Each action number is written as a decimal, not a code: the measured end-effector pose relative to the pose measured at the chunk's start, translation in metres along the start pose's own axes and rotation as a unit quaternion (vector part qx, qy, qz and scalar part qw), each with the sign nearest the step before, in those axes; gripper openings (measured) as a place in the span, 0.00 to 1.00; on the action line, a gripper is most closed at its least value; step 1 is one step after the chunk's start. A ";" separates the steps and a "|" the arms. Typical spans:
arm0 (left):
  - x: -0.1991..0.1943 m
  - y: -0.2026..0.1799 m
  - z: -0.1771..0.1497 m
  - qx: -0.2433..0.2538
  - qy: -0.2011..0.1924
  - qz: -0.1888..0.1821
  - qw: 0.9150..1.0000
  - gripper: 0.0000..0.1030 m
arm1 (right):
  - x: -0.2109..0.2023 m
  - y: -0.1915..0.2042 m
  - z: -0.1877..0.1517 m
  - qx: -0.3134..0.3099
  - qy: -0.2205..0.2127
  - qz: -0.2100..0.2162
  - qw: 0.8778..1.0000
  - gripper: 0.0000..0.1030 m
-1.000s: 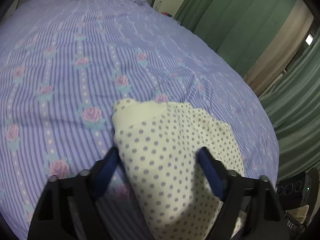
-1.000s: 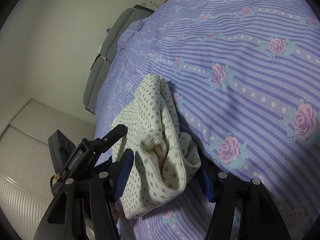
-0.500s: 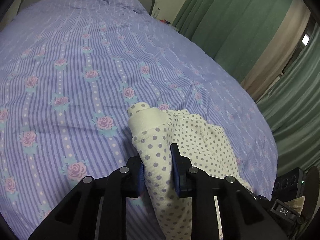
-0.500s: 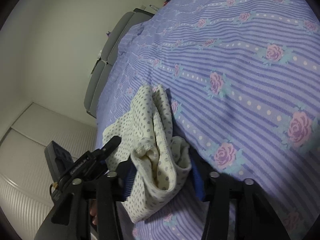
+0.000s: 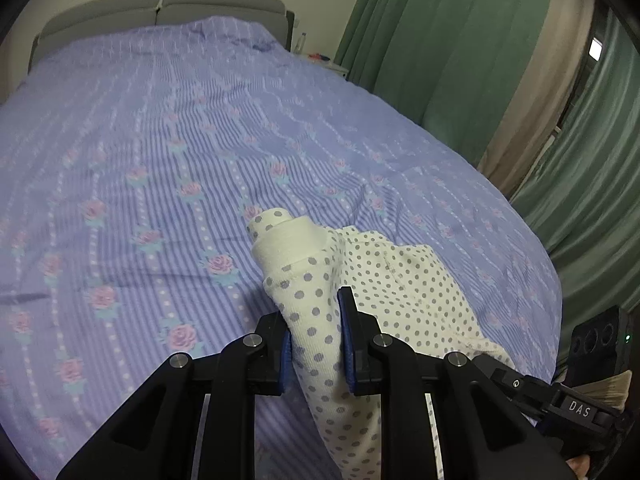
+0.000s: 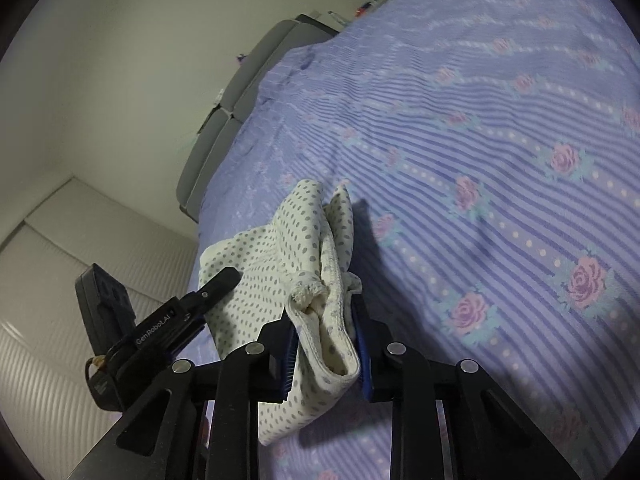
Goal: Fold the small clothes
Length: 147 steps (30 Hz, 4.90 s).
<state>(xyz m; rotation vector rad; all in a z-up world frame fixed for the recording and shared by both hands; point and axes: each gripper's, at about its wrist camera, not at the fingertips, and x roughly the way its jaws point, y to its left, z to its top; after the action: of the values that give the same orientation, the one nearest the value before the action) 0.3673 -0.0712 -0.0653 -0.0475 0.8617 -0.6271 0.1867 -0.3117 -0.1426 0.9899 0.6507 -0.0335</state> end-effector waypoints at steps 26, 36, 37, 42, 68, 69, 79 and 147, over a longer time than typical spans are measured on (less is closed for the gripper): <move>-0.254 -0.008 -0.038 0.066 -0.147 0.110 0.981 0.20 | -0.084 0.172 -0.064 -0.172 -0.019 0.086 0.981 0.25; -0.356 0.061 -0.050 0.056 -0.173 0.182 0.966 0.20 | -0.060 0.265 -0.118 -0.229 0.012 0.143 0.963 0.25; -0.362 0.067 -0.050 0.056 -0.173 0.188 0.965 0.20 | -0.054 0.279 -0.127 -0.239 0.017 0.151 0.959 0.25; -0.412 0.121 -0.052 0.056 -0.176 0.225 0.957 0.20 | -0.023 0.325 -0.156 -0.258 0.047 0.181 0.948 0.25; -0.418 0.332 -0.027 0.032 -0.075 0.343 0.936 0.20 | 0.130 0.469 -0.295 -0.336 0.146 0.193 0.910 0.25; -0.415 0.338 -0.027 0.031 -0.071 0.344 0.936 0.20 | 0.131 0.468 -0.295 -0.335 0.148 0.192 0.910 0.25; -0.407 0.364 -0.043 -0.012 -0.068 0.354 0.933 0.42 | 0.141 0.454 -0.303 -0.317 0.167 0.179 0.916 0.25; -0.356 -0.109 -0.194 0.019 -0.194 0.275 0.942 1.00 | -0.230 0.209 -0.131 -0.406 -0.047 -0.048 0.911 0.99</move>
<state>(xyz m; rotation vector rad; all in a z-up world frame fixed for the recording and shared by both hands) 0.0014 0.0693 0.0846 0.1000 0.4447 -0.0969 0.0004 -0.1508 0.0878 0.1479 0.5454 0.0974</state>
